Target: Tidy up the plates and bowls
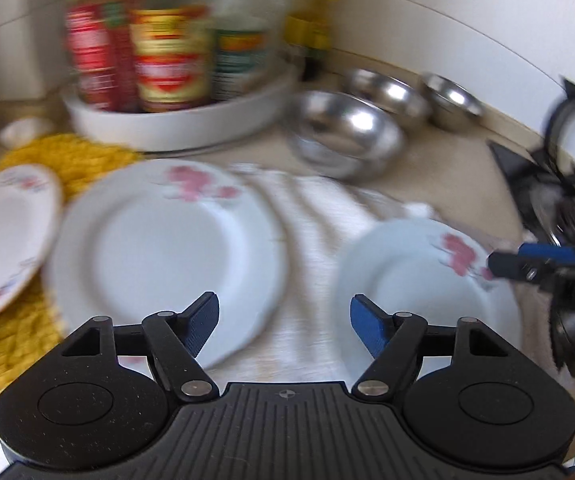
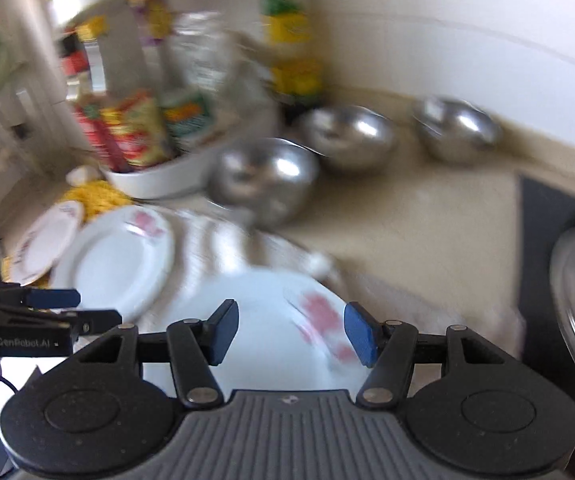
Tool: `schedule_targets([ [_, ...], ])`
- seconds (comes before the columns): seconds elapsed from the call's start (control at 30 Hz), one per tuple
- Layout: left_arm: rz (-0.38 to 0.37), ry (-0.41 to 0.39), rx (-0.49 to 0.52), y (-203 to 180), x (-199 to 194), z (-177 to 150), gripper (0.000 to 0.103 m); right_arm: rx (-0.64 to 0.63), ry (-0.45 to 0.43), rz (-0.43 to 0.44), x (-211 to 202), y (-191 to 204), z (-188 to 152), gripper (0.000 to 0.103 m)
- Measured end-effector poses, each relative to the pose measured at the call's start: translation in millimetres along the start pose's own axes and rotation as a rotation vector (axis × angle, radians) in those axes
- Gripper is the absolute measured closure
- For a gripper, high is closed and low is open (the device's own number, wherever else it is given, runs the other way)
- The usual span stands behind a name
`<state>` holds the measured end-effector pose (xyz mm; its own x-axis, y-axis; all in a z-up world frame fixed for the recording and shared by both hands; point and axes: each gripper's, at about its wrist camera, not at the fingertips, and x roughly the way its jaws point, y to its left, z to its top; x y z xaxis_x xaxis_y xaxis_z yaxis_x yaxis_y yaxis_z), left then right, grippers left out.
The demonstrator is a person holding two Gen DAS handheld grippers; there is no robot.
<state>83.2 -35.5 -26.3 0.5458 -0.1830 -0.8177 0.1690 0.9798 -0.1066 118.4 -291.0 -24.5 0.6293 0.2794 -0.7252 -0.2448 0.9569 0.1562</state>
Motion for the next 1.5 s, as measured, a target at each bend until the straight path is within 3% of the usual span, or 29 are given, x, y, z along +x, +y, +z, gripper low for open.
schedule_targets([
  [0.27, 0.156, 0.017, -0.206, 75.6, -6.6, -3.6, 0.024, -0.182, 0.033, 0.186, 65.5, 70.1, 36.0, 0.031],
  [0.4, 0.164, 0.007, -0.242, 90.7, -2.1, -0.3, 0.023, -0.21, 0.071, 0.179, 100.2, 85.7, 49.1, 0.031],
  [0.53, 0.149, -0.003, -0.236, 98.7, 2.8, 2.5, 0.021, -0.159, 0.117, 0.186, 111.2, 85.5, 53.7, 0.031],
  [0.77, 0.097, 0.025, -0.198, 105.1, 17.4, 7.0, 0.03, -0.15, 0.172, 0.221, 122.3, 105.2, 47.6, 0.031],
  [0.9, 0.082, 0.036, -0.164, 107.6, 24.7, 13.1, 0.029, -0.087, 0.219, 0.226, 137.6, 103.8, 43.4, 0.029],
  [1.3, 0.077, 0.06, -0.08, 108.3, 28.3, 21.7, 0.032, -0.064, 0.216, 0.145, 128.5, 115.4, 45.2, 0.026],
  [1.4, 0.066, 0.053, -0.069, 103.8, 21.0, 21.4, 0.033, -0.059, 0.197, 0.309, 106.6, 117.8, 48.2, 0.03],
  [1.5, 0.046, 0.084, -0.057, 96.5, 20.1, 18.5, 0.031, -0.131, 0.161, 0.178, 103.3, 125.7, 50.1, 0.027],
])
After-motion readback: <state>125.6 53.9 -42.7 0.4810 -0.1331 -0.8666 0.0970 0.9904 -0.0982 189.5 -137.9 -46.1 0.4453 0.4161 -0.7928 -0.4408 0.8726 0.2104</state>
